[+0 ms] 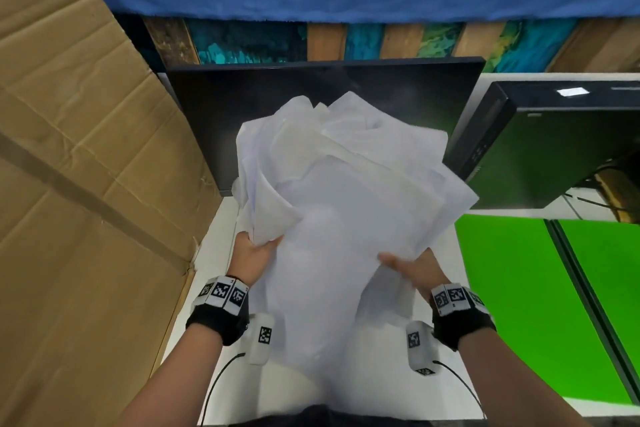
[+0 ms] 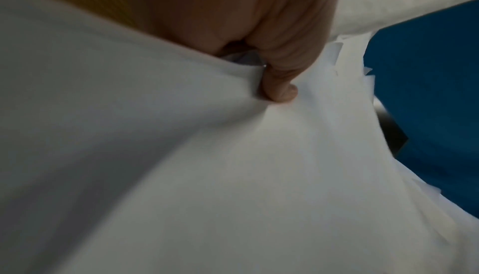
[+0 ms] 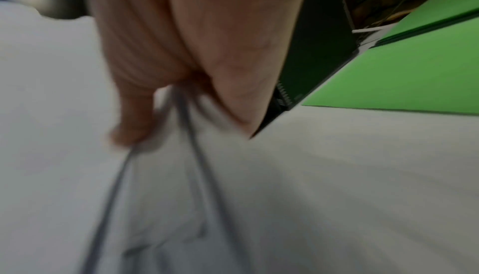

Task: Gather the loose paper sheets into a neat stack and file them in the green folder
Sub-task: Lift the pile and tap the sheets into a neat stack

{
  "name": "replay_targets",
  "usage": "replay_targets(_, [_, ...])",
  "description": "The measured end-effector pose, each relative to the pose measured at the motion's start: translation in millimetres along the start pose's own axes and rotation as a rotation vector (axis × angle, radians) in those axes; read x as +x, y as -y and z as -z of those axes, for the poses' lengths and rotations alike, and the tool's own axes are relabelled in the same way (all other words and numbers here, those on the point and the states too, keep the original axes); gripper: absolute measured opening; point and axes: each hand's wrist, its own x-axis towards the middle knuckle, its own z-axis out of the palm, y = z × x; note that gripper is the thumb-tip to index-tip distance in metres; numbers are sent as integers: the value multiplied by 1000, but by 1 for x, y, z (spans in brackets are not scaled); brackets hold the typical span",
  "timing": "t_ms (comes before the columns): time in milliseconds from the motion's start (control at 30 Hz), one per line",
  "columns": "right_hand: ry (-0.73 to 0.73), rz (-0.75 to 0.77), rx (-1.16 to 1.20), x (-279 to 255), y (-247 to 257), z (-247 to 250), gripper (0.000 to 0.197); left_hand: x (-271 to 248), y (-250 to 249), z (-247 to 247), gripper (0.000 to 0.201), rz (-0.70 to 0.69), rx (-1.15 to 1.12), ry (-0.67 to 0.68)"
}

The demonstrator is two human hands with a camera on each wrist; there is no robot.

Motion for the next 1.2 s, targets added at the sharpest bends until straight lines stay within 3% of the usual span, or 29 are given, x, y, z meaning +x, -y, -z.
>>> replay_targets(67, [-142,108,138,-5,29,-1,39,1,-14,-3,12,-6,-74,-25])
replay_targets(133, [-212,213,178,-11,62,8,16,4,-26,1,59,-39,-85,-15])
replay_targets(167, [-224,250,171,-12,73,15,16,4,-32,5,71,-27,-33,12])
replay_targets(200, [-222,263,128,-11,81,19,25,4,-35,7,65,27,1,67])
replay_targets(300, [-121,177,-49,-1,83,24,75,10,-36,11,21,149,31,250])
replay_targets(333, [-97,152,-42,-1,82,22,79,14,-32,10,29,176,89,286])
replay_targets(367, [-88,139,1,1,80,20,73,20,-28,8,51,192,145,313])
replay_targets(433, [-58,154,77,0,75,15,48,25,-22,2,79,204,132,232])
replay_targets(533, [-94,168,134,6,65,3,49,24,-19,-14,81,231,135,64])
replay_targets(633, [-233,163,270,14,65,-9,70,19,-24,-35,84,219,141,55])
replay_targets(733, [-281,238,393,9,90,-4,69,18,-35,-45,80,182,80,50])
replay_targets(767, [-257,279,403,7,98,4,66,16,-41,-42,75,148,64,49])
replay_targets(867, [-168,289,251,1,108,33,59,13,-45,-28,23,93,91,62])
replay_targets(900, [-131,231,134,6,102,39,60,10,-46,-24,27,109,113,69])
replay_targets(1000, [54,227,-47,19,80,48,46,11,-28,-25,103,332,151,74])
replay_targets(1100, [118,156,-4,29,63,49,17,13,-26,-37,103,330,152,78])
replay_targets(1167, [203,59,-14,33,59,53,28,12,-36,-47,107,291,169,98])
replay_targets(1200, [222,-1,-30,38,59,55,45,13,-39,-53,100,273,189,81])
